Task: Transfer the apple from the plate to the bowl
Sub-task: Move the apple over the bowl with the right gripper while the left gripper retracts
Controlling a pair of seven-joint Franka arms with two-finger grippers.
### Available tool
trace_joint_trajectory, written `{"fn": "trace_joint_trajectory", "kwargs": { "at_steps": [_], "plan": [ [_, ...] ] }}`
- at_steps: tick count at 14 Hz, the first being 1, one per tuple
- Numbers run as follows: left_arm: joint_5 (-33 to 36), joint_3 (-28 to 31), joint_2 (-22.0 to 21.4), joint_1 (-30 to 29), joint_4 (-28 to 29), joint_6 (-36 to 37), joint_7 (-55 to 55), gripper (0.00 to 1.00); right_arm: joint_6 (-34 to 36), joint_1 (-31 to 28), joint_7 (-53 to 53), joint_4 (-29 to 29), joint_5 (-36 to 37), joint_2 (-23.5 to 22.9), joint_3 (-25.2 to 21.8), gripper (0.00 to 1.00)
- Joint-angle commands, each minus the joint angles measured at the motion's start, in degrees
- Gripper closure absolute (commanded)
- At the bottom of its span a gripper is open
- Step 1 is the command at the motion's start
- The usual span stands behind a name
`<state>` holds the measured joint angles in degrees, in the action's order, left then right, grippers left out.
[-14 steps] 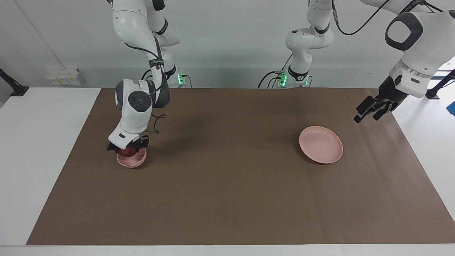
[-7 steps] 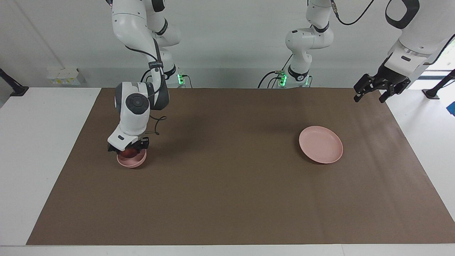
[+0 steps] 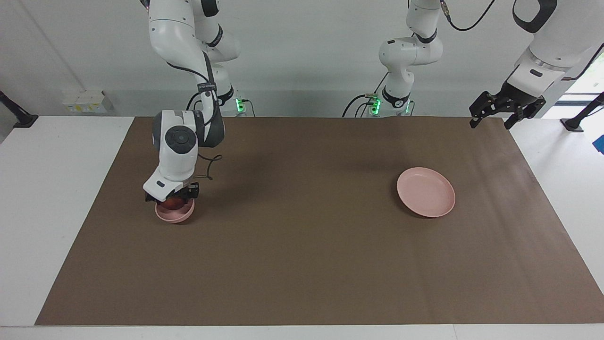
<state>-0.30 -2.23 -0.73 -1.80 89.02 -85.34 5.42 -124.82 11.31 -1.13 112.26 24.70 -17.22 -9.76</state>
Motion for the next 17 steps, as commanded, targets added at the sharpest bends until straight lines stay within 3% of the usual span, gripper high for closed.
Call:
{"fn": "trace_joint_trajectory", "kwargs": {
  "at_steps": [1, 6, 8, 17],
  "plan": [
    [2.41, 0.38, -0.07, 2.51, -1.13, 2.46, 0.2, 0.0, -1.57, -0.76, -0.63, 0.33, -0.97, -0.01, 0.44, 0.35],
    [1.44, 0.38, -1.38, 2.59, -0.95, 3.43, -0.23, 0.0, -1.57, -0.85, -0.54, 0.41, -0.97, -0.01, 0.44, 0.16],
    [1.44, 0.56, -1.38, 2.33, -1.04, 3.43, -0.06, 0.0, -1.57, -0.85, -0.45, 0.41, -0.97, -0.01, 0.44, 0.0],
    [1.44, 1.17, -1.3, 1.01, -1.04, 3.43, 0.03, 0.0, 0.89, -0.32, -0.2, -0.55, -3.5, 1.47, 0.53, 0.0]
  ]
}}
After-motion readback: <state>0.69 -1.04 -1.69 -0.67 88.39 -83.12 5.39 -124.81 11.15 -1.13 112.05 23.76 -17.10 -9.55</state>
